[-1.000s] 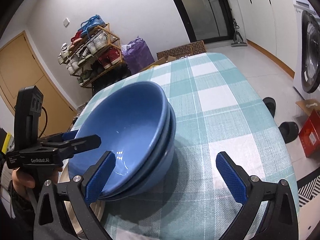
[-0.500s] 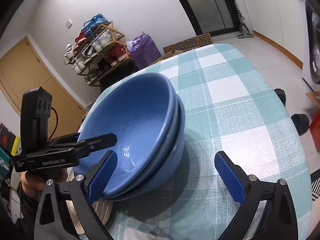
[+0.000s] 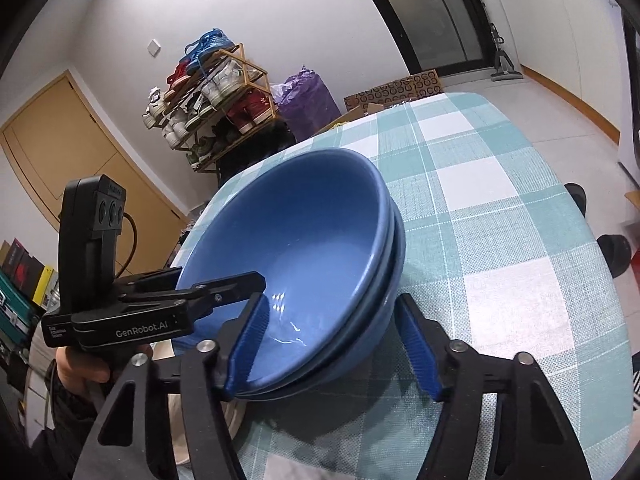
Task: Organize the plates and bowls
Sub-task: 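Close the left gripper on the bowl stack rim while the right gripper closes opposite, then lift the nested blue bowls with both grippers and carry them over the cream plates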
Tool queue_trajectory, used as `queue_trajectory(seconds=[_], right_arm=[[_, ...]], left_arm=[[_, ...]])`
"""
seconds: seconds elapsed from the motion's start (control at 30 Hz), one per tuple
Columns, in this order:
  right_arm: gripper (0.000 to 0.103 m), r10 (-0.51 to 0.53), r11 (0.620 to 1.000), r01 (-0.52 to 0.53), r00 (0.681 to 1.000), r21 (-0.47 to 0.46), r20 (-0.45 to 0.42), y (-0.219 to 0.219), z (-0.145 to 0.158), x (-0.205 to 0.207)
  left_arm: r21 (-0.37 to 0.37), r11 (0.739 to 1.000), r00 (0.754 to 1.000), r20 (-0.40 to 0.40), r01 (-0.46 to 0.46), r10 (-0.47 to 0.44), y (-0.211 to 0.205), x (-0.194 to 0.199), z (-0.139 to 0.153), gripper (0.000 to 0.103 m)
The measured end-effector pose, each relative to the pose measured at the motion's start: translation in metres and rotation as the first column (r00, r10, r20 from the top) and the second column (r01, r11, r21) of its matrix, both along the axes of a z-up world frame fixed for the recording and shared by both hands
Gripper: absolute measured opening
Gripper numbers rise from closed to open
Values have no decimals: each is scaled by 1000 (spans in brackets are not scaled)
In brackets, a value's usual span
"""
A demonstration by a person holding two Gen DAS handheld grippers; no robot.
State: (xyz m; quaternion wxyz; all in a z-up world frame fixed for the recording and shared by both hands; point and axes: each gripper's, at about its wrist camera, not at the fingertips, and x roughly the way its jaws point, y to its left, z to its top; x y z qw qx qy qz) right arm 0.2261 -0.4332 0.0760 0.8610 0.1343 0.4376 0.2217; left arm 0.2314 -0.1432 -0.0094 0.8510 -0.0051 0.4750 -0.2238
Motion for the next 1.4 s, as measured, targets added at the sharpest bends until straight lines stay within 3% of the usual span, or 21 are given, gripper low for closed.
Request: queue_trajectory(seconds=[0.6,1.4], right_arm=[[48,-39,997,40,999,-60,19,-4,6,-7],[48,-55,998,56,997,-33,48,-13,43,-26]], left_arm=[[48,999,999,28,-17,16,-5,-10,4,37],[60,998,996,88,-27,22,-11,-34,38,37]])
